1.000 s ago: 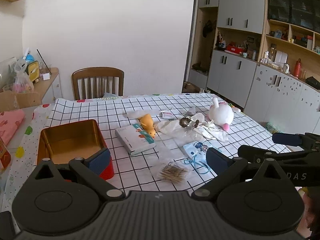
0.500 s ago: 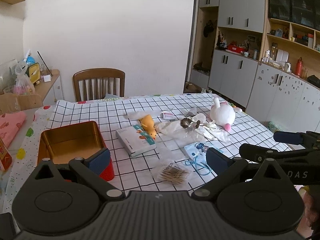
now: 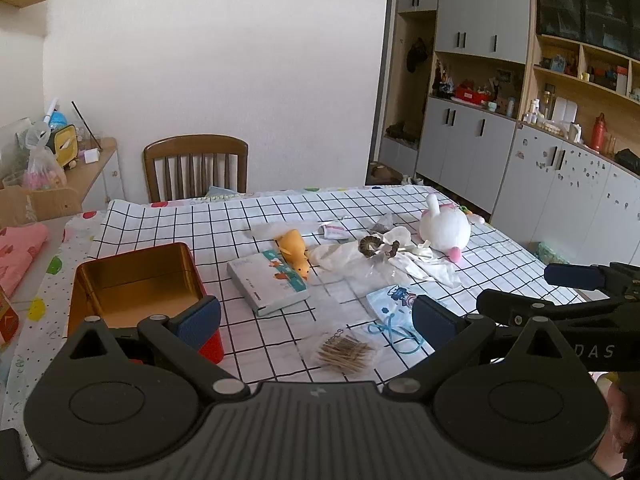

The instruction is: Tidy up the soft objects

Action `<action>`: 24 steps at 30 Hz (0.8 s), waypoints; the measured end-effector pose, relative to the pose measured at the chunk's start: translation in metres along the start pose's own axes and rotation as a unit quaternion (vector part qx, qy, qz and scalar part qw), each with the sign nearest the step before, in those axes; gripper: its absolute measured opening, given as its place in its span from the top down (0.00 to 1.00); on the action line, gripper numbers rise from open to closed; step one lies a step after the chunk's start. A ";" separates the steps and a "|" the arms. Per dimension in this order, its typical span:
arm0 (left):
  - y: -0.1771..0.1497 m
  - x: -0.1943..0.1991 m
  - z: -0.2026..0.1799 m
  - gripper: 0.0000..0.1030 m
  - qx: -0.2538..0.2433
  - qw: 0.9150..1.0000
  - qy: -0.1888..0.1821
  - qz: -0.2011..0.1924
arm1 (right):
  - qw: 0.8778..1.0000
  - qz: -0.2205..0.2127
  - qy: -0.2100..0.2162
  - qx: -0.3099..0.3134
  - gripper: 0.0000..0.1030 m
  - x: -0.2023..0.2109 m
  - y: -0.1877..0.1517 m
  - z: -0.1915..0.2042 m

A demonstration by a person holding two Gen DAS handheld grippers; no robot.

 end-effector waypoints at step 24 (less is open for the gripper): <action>0.002 -0.061 -0.025 0.01 0.015 0.999 0.024 0.044 | 0.999 0.032 0.035 -0.007 0.07 -0.054 -0.007 -0.050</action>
Point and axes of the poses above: each gripper's, at about its wrist camera, not at the fingertips, and x roughly against the way its jaws point, z to its left, y to its top, the point moved 2 cm from there along -x, roughly the way its jaws point, and after that the axes turned 13 degrees about x, right-handed, at the moved point
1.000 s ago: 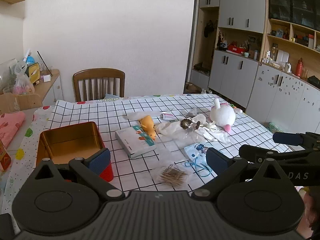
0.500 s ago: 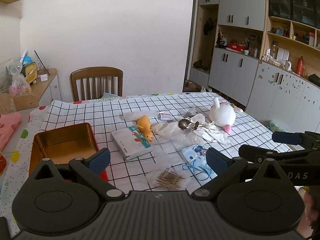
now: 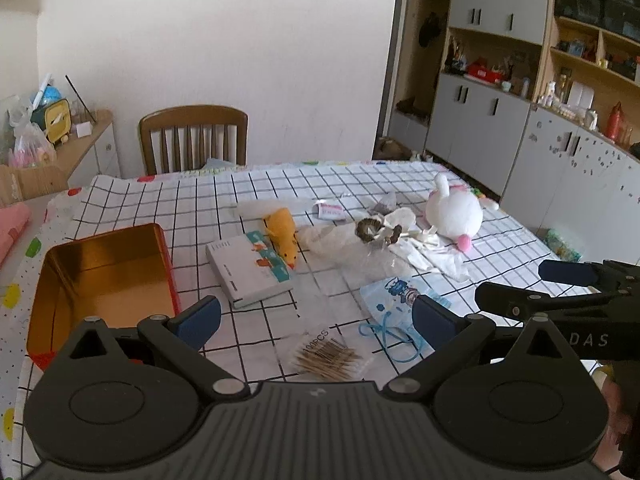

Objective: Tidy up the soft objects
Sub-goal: 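Reach the right gripper to the blue labubu bag while the left gripper reaches the cotton swab pack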

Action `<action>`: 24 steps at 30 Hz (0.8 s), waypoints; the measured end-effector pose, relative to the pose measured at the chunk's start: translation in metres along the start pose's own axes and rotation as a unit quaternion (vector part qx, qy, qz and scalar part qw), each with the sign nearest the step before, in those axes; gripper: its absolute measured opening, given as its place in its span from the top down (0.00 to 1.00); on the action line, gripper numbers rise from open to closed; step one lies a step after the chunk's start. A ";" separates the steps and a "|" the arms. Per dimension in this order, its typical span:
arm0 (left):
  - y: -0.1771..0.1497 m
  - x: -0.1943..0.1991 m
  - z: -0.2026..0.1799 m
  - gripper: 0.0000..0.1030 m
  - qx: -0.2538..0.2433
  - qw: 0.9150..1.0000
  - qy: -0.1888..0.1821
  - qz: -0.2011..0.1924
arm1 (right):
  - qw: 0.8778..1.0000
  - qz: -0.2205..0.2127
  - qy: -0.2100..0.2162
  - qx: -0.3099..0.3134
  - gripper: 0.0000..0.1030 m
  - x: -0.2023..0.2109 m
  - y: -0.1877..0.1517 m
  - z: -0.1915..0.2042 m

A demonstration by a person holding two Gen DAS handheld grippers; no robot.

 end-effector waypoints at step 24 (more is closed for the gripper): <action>-0.036 -0.102 -0.009 0.01 0.002 0.992 0.058 0.115 | 0.988 0.079 0.103 0.089 0.07 -0.111 -0.021 -0.035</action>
Point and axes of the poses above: each gripper's, at about its wrist camera, not at the fingertips, and x roughly against the way its jaws point, z to its left, y to its top, the point moved 2 cm from there along -x, roughly the way its jaws point, and after that the axes turned 13 degrees about x, right-handed, at the moved point
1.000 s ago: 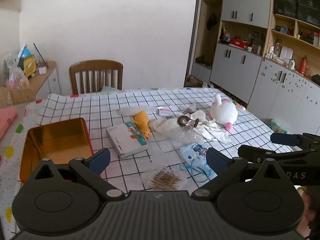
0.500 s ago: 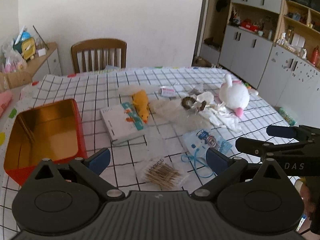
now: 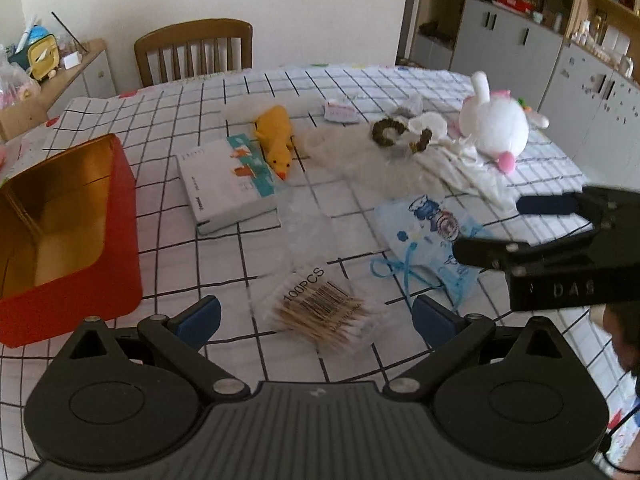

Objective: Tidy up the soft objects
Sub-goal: 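Reach the right gripper to the blue labubu bag while the left gripper reaches the cotton swab pack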

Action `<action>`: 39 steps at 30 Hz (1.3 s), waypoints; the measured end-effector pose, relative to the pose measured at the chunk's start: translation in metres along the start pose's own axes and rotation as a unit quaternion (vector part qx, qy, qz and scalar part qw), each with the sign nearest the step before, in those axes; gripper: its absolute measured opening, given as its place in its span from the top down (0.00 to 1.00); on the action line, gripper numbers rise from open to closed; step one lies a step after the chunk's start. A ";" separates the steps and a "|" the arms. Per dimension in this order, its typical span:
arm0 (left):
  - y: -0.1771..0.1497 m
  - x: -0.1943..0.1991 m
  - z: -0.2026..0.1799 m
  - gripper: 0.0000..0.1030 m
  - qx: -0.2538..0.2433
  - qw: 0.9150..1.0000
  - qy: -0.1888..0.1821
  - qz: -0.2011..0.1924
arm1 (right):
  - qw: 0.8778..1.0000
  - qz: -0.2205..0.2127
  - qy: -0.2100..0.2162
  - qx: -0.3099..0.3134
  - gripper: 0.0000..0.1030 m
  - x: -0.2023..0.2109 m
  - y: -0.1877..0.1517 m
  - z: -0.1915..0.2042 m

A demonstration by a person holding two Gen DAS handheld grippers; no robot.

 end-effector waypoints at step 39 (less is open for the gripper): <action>0.000 -0.046 -0.010 0.22 -0.012 0.999 0.014 0.035 | 0.994 0.047 0.051 0.081 0.45 -0.051 -0.006 -0.006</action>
Point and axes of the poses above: each gripper's, at about its wrist camera, not at the fingertips, and x roughly against the way its jaws point, z to its left, y to its top, the point moved 2 cm from there along -x, roughly the way its jaws point, and after that the axes turned 13 degrees about x, right-handed, at the moved point
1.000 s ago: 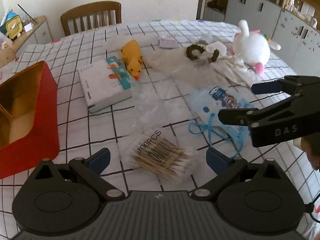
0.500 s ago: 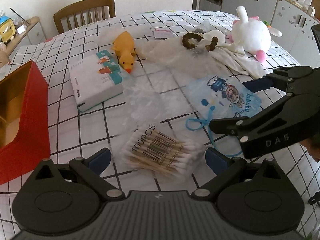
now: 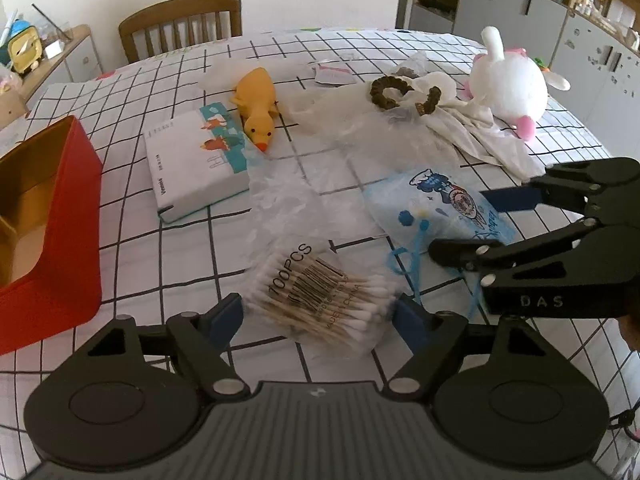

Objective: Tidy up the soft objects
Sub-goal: 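Reach the right gripper to the blue labubu bag while the left gripper reaches the cotton swab pack, then lift the blue bag with the right gripper while the left gripper lifts the cotton swabs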

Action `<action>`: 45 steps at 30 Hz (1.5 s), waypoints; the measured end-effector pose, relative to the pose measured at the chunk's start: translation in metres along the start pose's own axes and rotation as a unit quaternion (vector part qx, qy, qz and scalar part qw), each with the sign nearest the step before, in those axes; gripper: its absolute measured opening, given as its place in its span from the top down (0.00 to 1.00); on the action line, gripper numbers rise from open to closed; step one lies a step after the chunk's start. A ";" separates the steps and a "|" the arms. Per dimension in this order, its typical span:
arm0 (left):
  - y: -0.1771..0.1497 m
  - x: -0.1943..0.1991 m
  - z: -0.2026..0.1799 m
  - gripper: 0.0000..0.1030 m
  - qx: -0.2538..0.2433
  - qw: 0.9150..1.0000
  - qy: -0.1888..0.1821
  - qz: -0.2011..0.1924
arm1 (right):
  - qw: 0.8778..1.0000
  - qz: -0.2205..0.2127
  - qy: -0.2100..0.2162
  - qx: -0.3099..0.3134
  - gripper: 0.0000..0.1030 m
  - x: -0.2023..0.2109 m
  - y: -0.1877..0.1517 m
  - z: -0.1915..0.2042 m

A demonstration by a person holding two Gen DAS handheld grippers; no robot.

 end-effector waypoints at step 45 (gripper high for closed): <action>0.061 0.107 0.132 0.23 0.065 0.994 0.017 -0.092 | 0.997 -0.065 0.052 0.000 0.71 0.060 0.138 0.096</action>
Point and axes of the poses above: each gripper's, at about its wrist camera, not at the fingertips, and x roughly against the way its jaws point, z to its left, y to its top, the point moved 2 cm from there along -x, roughly the way its jaws point, and after that the axes turned 13 degrees about x, right-handed, at the moved point
